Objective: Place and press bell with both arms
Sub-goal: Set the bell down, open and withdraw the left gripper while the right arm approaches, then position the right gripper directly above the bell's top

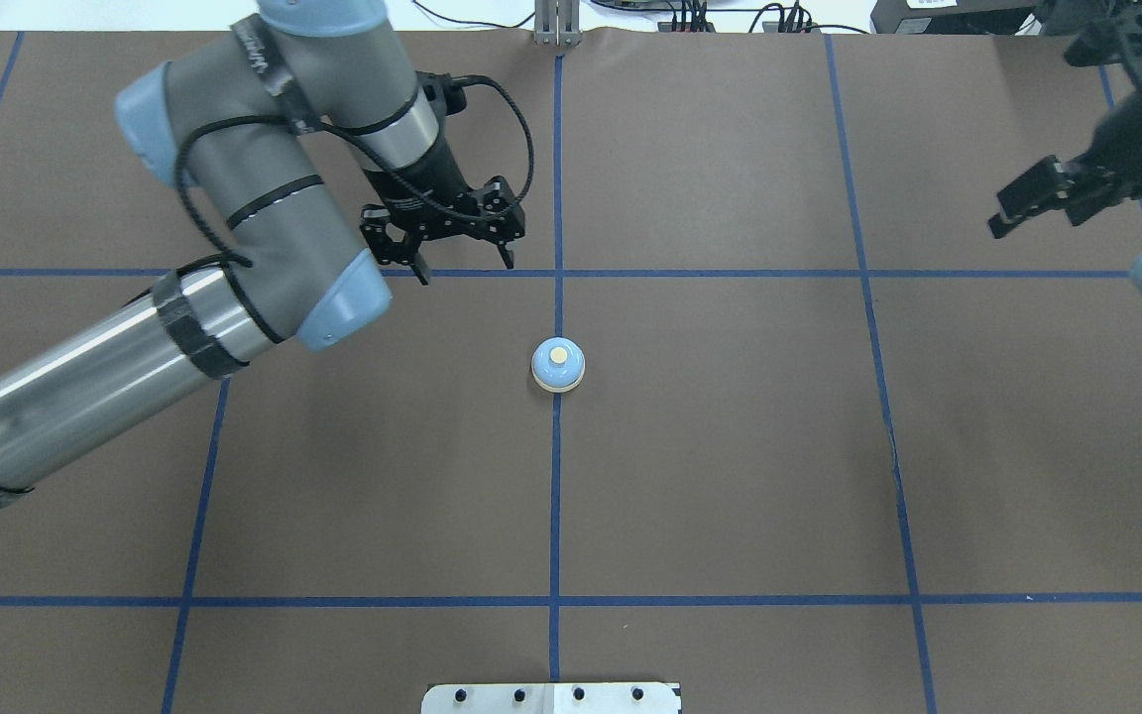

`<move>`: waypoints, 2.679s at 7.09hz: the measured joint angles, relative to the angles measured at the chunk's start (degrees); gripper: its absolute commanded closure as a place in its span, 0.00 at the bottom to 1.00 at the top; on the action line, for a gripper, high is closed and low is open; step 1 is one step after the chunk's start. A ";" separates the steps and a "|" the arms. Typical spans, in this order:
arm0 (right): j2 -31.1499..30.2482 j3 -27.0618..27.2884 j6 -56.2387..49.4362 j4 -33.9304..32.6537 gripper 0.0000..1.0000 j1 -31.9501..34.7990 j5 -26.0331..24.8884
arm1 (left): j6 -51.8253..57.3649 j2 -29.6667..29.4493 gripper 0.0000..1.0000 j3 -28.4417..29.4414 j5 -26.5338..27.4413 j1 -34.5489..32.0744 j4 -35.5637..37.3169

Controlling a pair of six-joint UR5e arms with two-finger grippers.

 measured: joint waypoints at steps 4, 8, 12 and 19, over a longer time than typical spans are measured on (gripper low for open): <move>20.75 -11.29 33.87 5.40 0.04 -24.77 -21.98 | 11.50 18.53 0.01 -14.42 -3.01 -5.12 -0.32; 29.91 -25.70 40.36 12.06 0.08 -30.48 -24.73 | 12.40 19.65 0.01 -15.35 -3.02 -5.04 -0.41; 31.84 -28.77 40.41 12.16 0.11 -32.65 -24.74 | 12.04 19.64 0.01 -15.50 -3.12 -5.02 -0.46; 34.33 -33.47 39.58 12.24 0.18 -34.06 -24.75 | 11.90 19.79 0.01 -15.80 -3.15 -5.02 -0.51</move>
